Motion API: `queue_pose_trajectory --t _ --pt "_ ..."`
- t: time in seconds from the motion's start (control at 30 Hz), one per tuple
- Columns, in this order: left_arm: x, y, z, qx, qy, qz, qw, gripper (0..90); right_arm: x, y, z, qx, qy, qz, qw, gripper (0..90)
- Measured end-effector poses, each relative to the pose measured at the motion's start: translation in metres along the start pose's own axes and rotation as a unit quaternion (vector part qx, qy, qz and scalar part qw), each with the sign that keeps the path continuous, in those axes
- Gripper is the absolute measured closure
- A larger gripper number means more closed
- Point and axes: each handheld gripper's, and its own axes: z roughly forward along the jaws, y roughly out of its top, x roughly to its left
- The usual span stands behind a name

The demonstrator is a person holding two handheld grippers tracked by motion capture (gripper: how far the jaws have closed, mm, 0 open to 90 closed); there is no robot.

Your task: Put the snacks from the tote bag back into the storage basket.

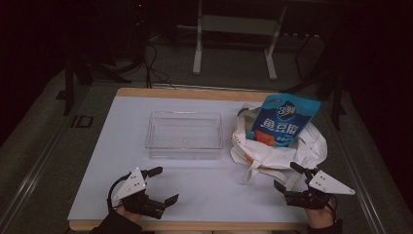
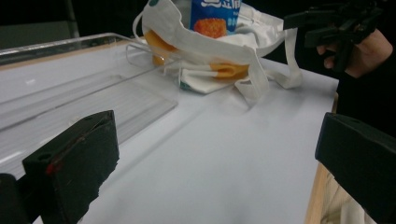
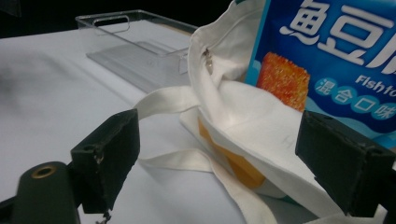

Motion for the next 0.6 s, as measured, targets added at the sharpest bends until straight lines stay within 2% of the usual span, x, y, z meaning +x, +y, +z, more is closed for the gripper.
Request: queue_pose_trajectory --t 0.1,0.13,0.17,0.27,0.3,0.33,0.37,0.47,0.53,0.6 --pt "0.001 0.001 -0.004 -0.011 -0.012 -0.011 0.9998 0.0 0.000 0.002 0.001 0.016 0.018 0.000 0.9997 13.9" --pt "0.001 0.001 -0.004 -0.012 -0.018 -0.022 0.9995 0.0 0.000 0.002 0.001 0.020 0.025 0.003 0.9995 13.9" --pt "0.001 0.002 -0.005 -0.013 -0.015 -0.025 0.9995 0.0 0.001 0.003 0.001 0.028 0.033 0.003 0.9990 13.8" --pt "0.001 0.006 -0.006 -0.005 -0.024 -0.035 0.9991 0.0 0.001 0.005 0.000 0.038 0.060 0.005 0.9975 13.7" --pt "0.001 0.007 -0.006 -0.006 -0.028 -0.033 0.9990 0.0 0.001 0.005 -0.001 0.038 0.069 0.006 0.9969 13.7" --pt "0.001 0.007 -0.006 -0.013 -0.044 -0.029 0.9985 0.0 0.001 0.005 -0.002 0.036 0.076 0.010 0.9964 13.7" --pt "0.000 0.007 -0.005 -0.014 -0.044 -0.022 0.9987 0.0 0.001 0.006 -0.003 0.036 0.085 0.011 0.9957 13.7" --pt "-0.001 0.009 -0.002 -0.019 -0.064 -0.021 0.9975 0.0 0.000 0.008 -0.004 0.041 0.083 0.007 0.9956 13.2" --pt "-0.002 0.013 0.003 -0.009 -0.063 -0.012 0.9979 0.0 -0.001 0.011 -0.007 0.043 0.076 0.006 0.9961 13.2" --pt "-0.002 0.015 0.006 0.001 -0.059 -0.004 0.9982 0.0 -0.003 0.013 -0.009 0.037 0.082 0.009 0.9959 13.1"
